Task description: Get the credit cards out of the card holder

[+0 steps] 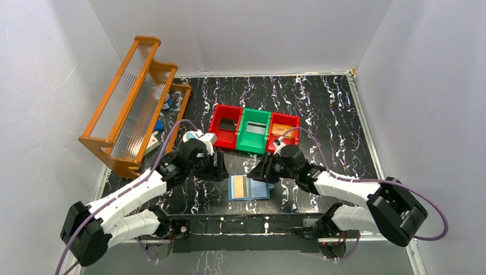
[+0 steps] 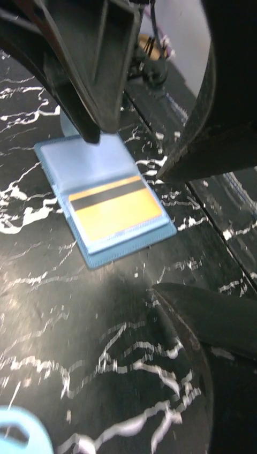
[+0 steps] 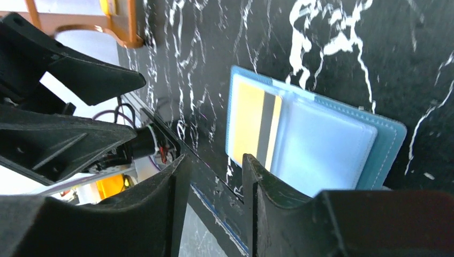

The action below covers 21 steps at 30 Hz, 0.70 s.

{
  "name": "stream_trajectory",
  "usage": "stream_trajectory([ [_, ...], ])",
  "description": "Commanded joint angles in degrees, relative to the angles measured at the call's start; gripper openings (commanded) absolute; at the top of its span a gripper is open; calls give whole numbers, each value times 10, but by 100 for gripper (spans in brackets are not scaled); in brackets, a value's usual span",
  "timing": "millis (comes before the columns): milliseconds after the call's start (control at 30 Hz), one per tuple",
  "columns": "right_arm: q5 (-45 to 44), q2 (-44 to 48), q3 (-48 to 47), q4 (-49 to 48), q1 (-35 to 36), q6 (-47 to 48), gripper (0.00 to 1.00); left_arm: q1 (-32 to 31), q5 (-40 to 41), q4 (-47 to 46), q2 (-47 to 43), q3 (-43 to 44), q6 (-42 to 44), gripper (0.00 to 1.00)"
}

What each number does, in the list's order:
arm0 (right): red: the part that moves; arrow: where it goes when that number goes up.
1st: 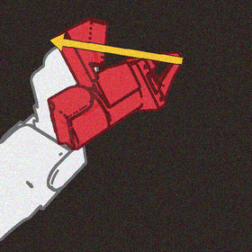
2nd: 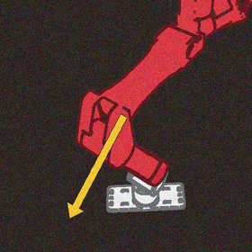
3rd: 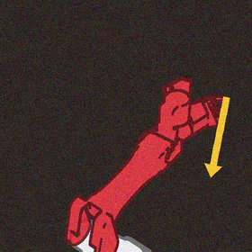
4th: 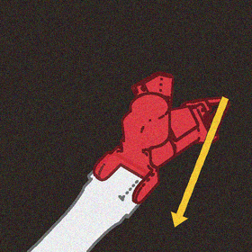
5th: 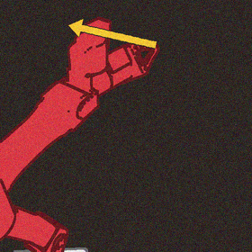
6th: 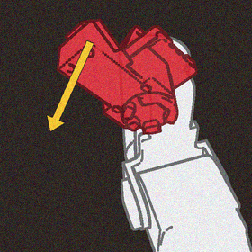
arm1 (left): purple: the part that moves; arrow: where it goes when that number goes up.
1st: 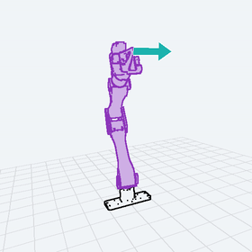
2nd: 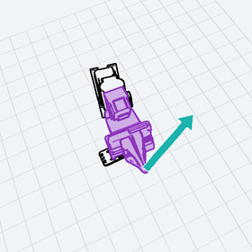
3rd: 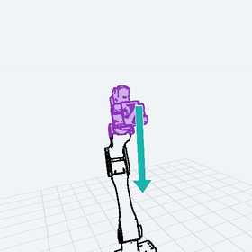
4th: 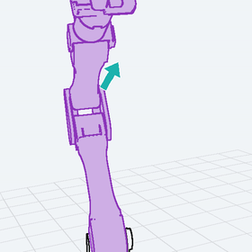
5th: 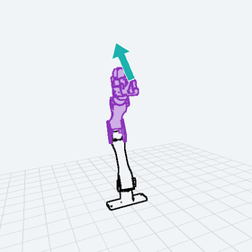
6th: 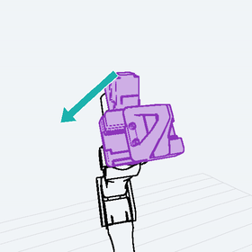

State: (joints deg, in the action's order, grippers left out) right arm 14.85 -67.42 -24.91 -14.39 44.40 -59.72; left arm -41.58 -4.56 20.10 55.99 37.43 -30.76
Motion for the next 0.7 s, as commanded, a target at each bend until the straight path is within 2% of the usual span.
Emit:
stream_trajectory([
  [0, -12, -26, 24, -78, 27, -46, 47, 1, -120, -91, 55, -8, -62, 63],
  [167, 0, -76, 14, -78, 36, -42, 42, -4, -145, -116, 117, -10, -69, 55],
  [333, 13, -126, 20, -123, 37, -57, 34, -6, -155, -128, 151, -12, -69, 47],
  [533, 7, -170, 1, -108, 37, -60, 34, -7, -155, -131, 178, -15, -61, 42],
  [667, 5, -177, 16, -141, 37, -74, 33, -9, -160, -139, 206, -18, -58, 36],
])
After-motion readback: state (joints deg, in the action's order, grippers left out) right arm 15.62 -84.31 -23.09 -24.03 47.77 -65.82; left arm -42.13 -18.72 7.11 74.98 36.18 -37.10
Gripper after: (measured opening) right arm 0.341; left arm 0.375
